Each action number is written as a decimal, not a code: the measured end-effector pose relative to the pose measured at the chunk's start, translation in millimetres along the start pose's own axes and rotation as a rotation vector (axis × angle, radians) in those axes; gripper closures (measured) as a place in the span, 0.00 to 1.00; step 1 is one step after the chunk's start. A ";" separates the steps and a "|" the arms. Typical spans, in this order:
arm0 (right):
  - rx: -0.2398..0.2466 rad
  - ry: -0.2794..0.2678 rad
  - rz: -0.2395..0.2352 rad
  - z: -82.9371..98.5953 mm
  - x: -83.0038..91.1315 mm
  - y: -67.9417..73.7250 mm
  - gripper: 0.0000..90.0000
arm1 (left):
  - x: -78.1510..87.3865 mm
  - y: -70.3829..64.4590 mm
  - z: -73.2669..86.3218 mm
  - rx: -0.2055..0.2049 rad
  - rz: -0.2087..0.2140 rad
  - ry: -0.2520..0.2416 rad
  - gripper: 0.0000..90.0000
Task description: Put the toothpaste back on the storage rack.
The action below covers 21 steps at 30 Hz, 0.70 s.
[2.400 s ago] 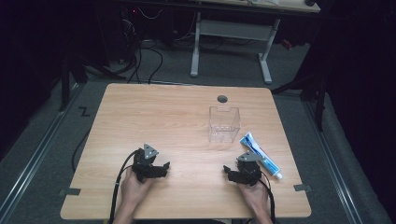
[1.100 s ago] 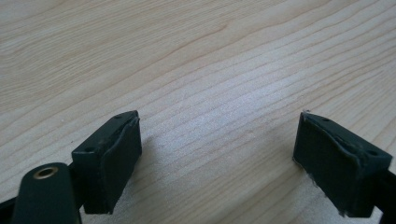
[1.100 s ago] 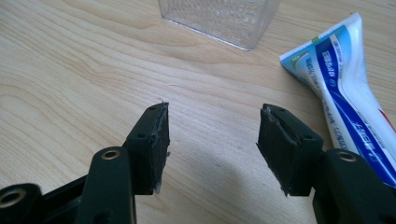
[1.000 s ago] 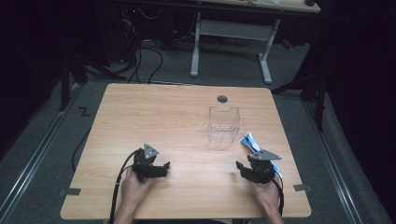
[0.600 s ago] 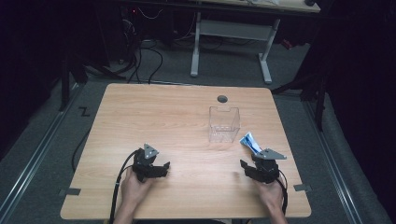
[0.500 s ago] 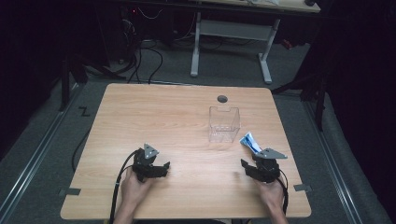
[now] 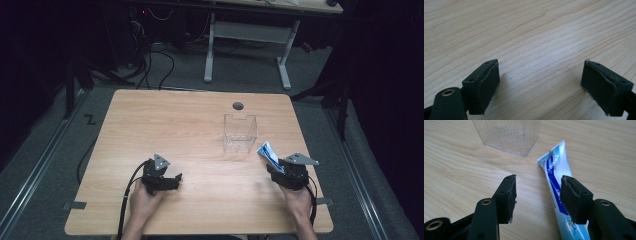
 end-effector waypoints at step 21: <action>-0.019 0.071 -0.001 -17.5 -12.3 -19.8 0.51 | 0.1 0.1 0.0 -0.001 0.002 0.000 0.17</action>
Point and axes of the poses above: each handheld gripper's, and its own axes: x roughly backward along the jaws, z roughly out of its underside, y roughly to its left, the point moved 8 cm from there along -x, roughly forward along the jaws, and after that the axes turned 9 degrees about y, right-handed, at the moved point
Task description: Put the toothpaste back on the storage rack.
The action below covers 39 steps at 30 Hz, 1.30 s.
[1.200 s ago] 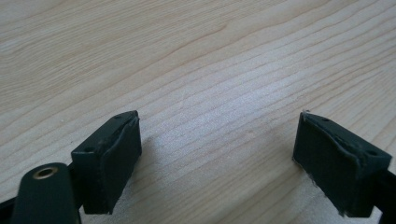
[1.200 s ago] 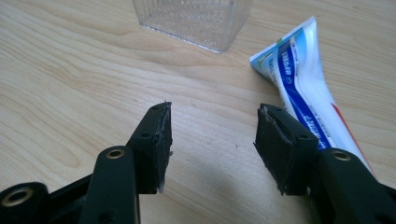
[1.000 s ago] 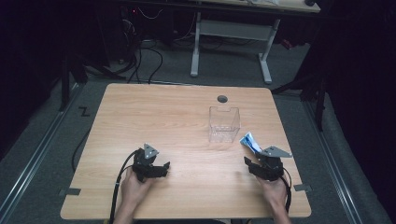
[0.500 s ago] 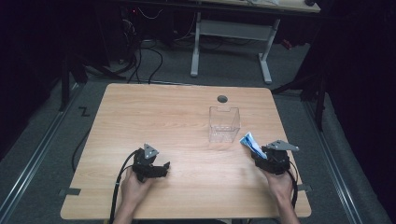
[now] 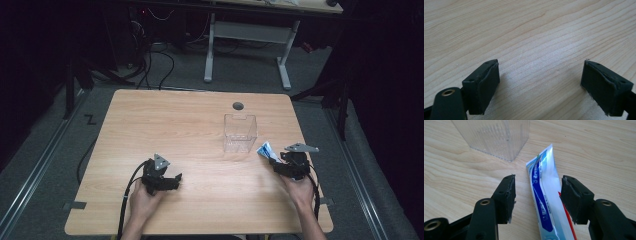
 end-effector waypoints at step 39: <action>0.099 0.240 0.106 -3.6 -53.7 -11.7 0.45 | 0.1 0.0 0.1 -0.002 0.000 0.001 0.17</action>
Point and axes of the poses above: each handheld gripper's, and its own axes: x roughly backward along the jaws, z roughly out of its underside, y roughly to its left, the point moved 8 cm from there along -x, roughly forward along the jaws, and after that the axes turned 9 degrees about y, right-handed, at the moved point
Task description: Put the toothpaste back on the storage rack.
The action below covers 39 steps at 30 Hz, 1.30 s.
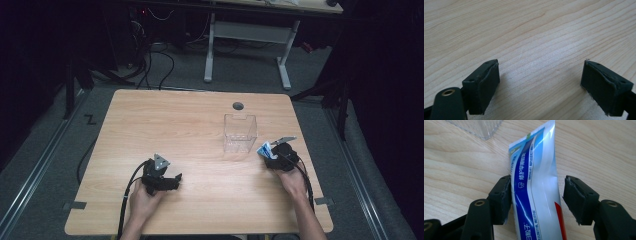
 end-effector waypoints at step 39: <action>0.004 0.088 -0.043 -6.0 5.7 -3.7 0.77 | -0.1 -0.1 -0.1 0.001 0.000 -0.001 0.17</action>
Point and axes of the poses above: each handheld gripper's, and its own axes: x roughly backward along the jaws, z roughly out of its underside, y roughly to its left, the point moved 8 cm from there along -x, roughly forward along the jaws, and after that the axes turned 9 degrees about y, right-handed, at the moved point
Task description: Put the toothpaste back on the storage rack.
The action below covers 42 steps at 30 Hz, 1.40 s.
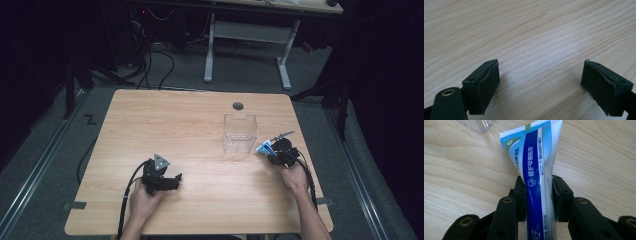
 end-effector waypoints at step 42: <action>-0.085 -0.232 -0.241 4.9 51.4 6.6 0.80 | 0.0 0.0 0.0 0.000 0.000 0.000 0.17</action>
Point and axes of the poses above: each handheld gripper's, and its own axes: x roughly backward along the jaws, z roughly out of its underside, y roughly to its left, the point moved 8 cm from there along -x, roughly forward along the jaws, and after that the axes turned 9 degrees about y, right-handed, at the moved point
